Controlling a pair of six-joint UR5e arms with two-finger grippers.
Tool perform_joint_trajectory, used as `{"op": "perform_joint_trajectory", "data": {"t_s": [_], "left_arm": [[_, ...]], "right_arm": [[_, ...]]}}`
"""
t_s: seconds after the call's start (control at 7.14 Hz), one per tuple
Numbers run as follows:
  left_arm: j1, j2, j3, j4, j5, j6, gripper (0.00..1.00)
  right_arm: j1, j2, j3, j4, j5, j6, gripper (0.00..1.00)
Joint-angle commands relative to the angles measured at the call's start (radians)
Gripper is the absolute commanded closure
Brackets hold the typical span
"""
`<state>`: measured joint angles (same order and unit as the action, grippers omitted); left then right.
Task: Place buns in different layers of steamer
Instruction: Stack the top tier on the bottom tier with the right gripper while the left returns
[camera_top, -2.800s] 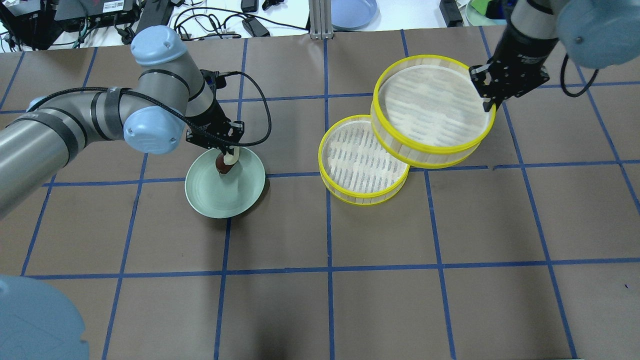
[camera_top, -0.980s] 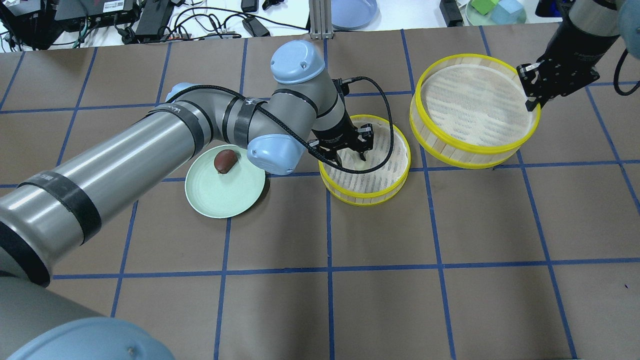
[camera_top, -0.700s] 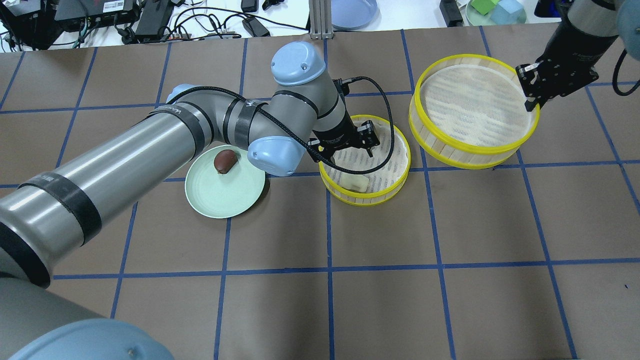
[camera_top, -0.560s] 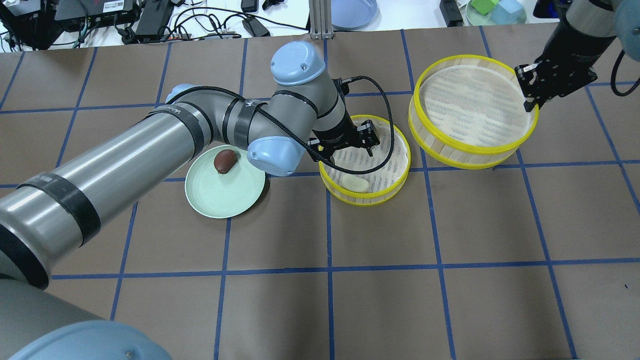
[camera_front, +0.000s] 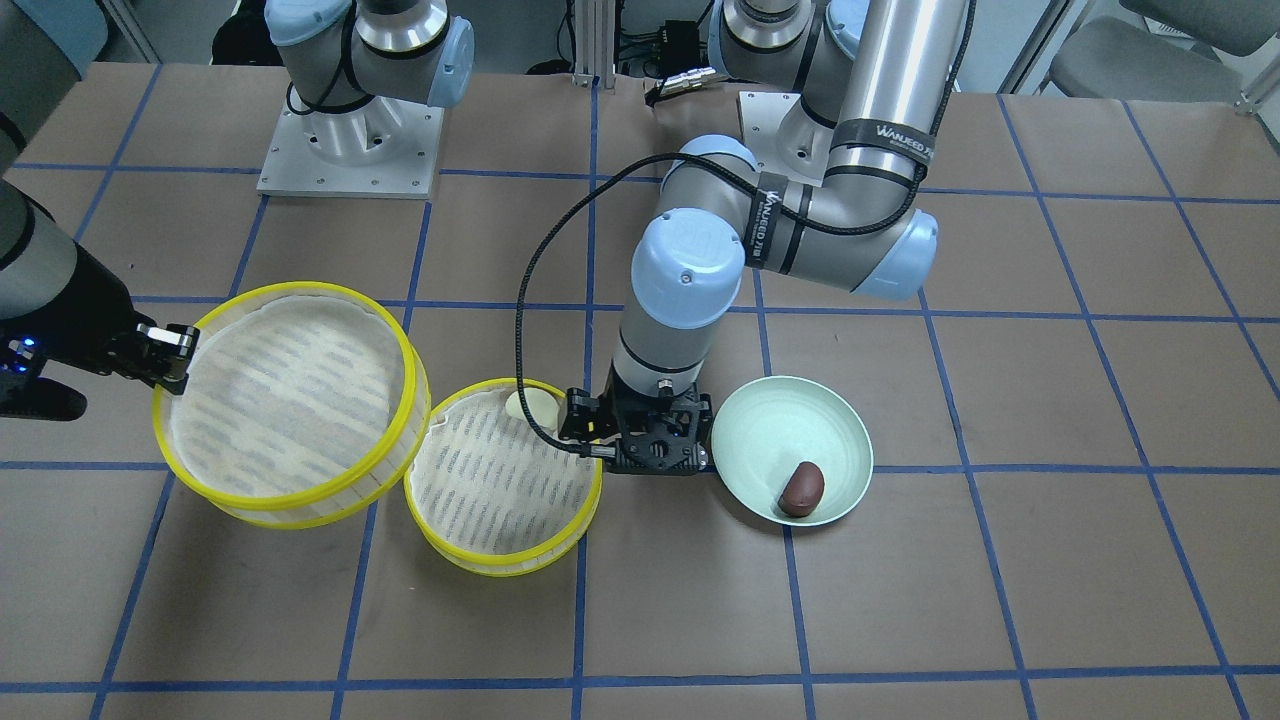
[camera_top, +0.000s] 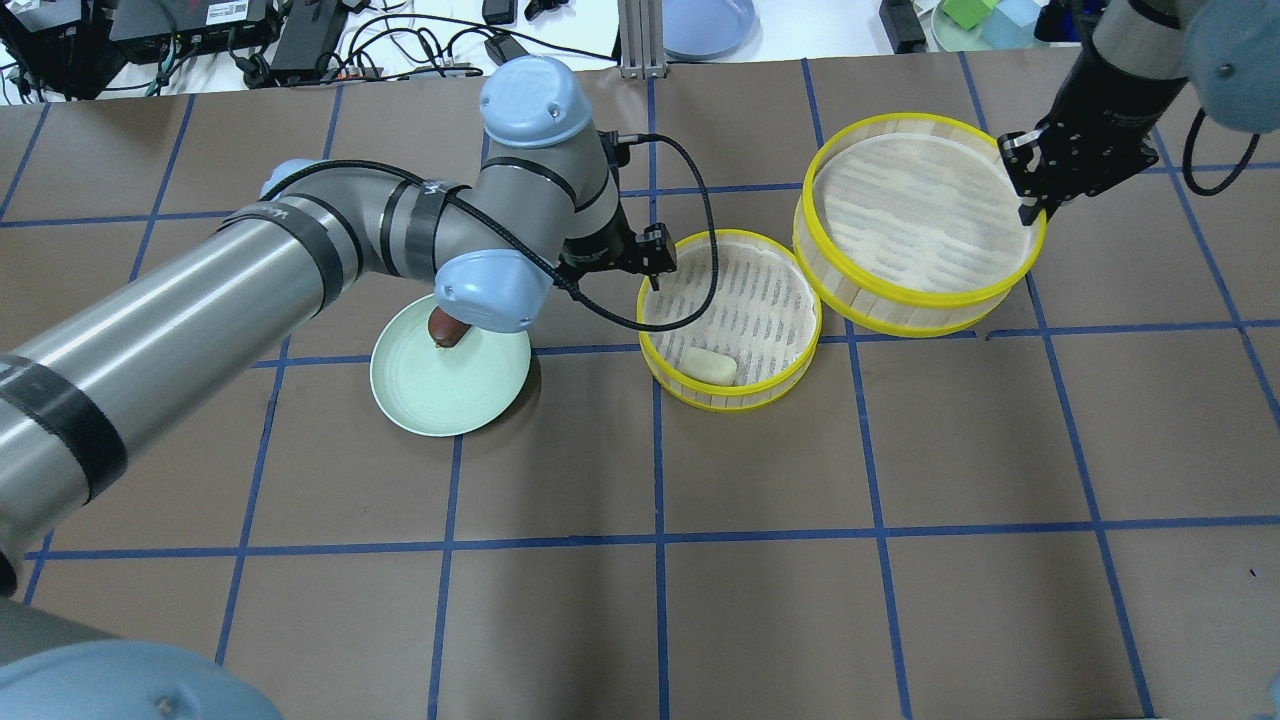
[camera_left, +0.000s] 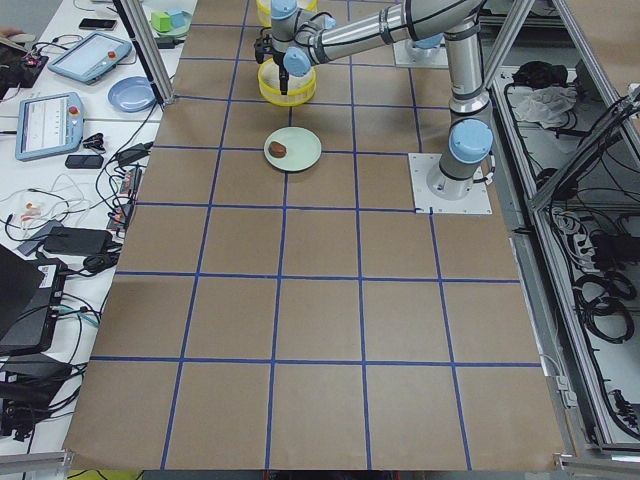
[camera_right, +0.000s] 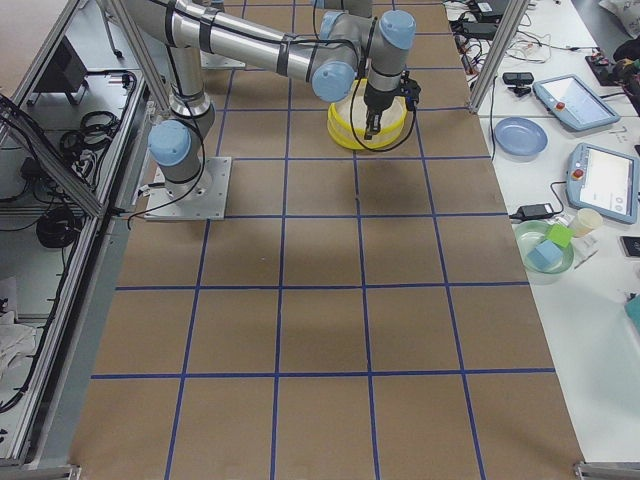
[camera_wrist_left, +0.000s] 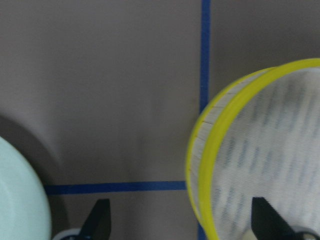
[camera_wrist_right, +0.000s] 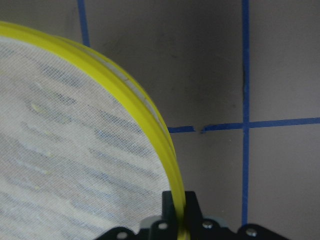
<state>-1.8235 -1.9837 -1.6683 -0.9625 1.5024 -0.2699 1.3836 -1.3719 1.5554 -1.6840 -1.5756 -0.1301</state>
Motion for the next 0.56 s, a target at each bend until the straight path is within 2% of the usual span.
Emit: {"op": "perform_joint_trajectory", "data": {"t_s": [0.0,0.28,0.42], "left_arm": [[0.135,0.051,-0.047,-0.034,0.027,0.197,0.0],[0.307,0.054,-0.051,-0.074,0.024,0.404,0.0],[0.334,0.037,-0.063,-0.074,0.025,0.408,0.0]], "right_arm": [[0.133,0.055,0.005,-0.038,-0.001,0.171,1.0],[0.249,0.086,0.096,-0.21,-0.006,0.292,1.0],[0.258,0.109,0.107,-0.238,-0.009,0.297,1.0]]}}
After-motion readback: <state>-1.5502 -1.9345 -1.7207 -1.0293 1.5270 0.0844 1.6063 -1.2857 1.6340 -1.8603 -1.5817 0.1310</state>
